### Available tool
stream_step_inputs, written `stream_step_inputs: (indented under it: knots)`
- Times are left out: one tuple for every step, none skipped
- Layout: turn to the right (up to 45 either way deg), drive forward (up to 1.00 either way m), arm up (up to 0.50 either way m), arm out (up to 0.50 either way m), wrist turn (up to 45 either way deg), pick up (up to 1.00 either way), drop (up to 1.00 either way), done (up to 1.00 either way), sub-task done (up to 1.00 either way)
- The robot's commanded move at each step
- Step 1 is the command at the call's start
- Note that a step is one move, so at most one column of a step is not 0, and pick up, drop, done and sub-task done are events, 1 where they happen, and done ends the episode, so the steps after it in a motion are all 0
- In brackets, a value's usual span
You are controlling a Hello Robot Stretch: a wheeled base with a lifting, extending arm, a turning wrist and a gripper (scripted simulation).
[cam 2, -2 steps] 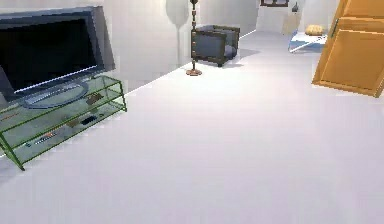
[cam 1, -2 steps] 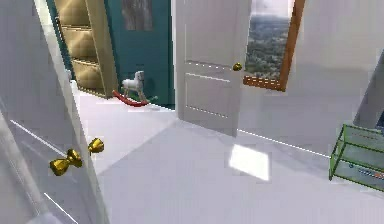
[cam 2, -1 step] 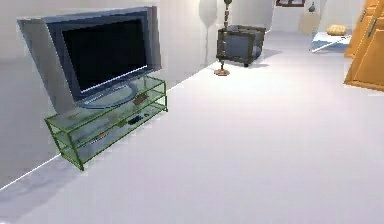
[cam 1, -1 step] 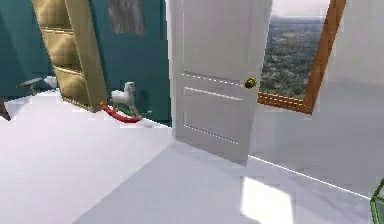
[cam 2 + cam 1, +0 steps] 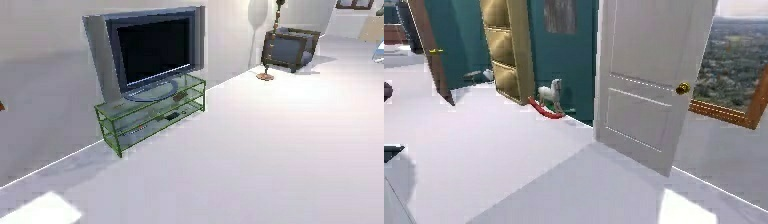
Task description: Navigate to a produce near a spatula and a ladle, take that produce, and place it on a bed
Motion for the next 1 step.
stream_step_inputs:
  knots:
    - [0.0,0.45,0.0,0.0,0.0,0.0,0.0,0.0,0.0]
